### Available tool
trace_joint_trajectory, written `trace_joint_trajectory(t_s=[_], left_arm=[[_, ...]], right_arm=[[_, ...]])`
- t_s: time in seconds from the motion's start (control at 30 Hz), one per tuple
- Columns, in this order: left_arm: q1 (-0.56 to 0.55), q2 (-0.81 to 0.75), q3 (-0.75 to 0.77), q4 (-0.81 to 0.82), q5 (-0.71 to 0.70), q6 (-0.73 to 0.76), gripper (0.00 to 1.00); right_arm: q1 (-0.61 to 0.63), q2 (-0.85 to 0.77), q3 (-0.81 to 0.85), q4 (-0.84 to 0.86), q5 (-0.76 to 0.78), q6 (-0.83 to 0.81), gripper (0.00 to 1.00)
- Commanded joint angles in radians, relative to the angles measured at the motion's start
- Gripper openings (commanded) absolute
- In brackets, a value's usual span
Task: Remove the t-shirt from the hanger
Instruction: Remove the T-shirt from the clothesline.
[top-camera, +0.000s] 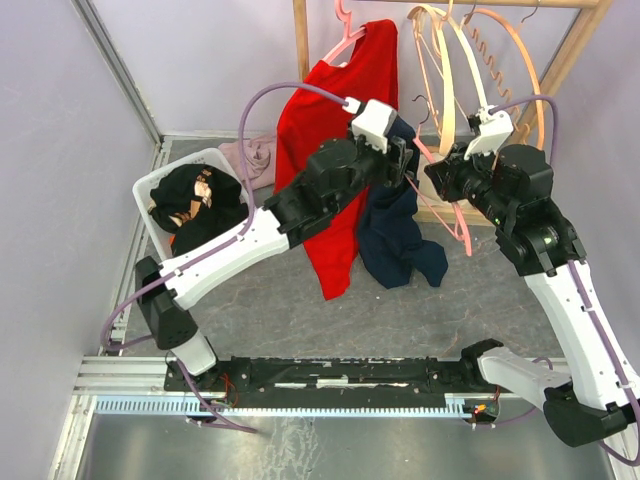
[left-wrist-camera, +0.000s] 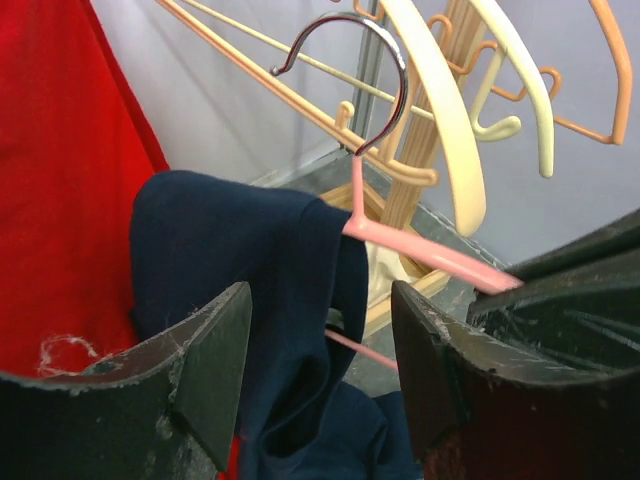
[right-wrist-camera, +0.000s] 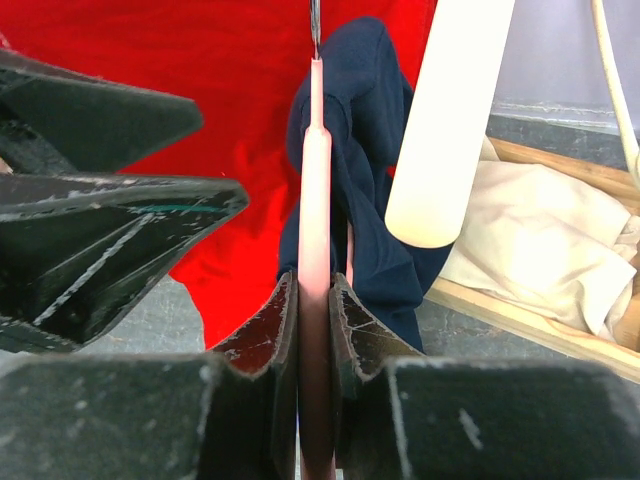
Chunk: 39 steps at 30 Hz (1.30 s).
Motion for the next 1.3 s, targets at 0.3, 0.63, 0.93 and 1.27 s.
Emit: trace_joint_trajectory(t_s=[0.3, 0.63, 0.93, 1.27], left_arm=[[0.03, -0.003, -0.118, 0.187, 0.017, 0.017, 0.65], [0.049, 0.095, -0.024, 0.181, 0.052, 0.014, 0.63], [0.059, 0.126, 0.034, 0.178, 0.045, 0.005, 0.16], [0.077, 0.138, 0.078, 0.125, -0.01, 0.005, 0.03]], right_arm=[[0.003, -0.037, 0.066, 0.061, 0.018, -0.028, 0.01], [0.003, -0.058, 0.053, 0.059, 0.007, -0.023, 0.01], [0.003, -0.084, 0.042, 0.044, 0.016, -0.024, 0.01], [0.002, -0.124, 0.027, 0.02, 0.031, -0.023, 0.01]])
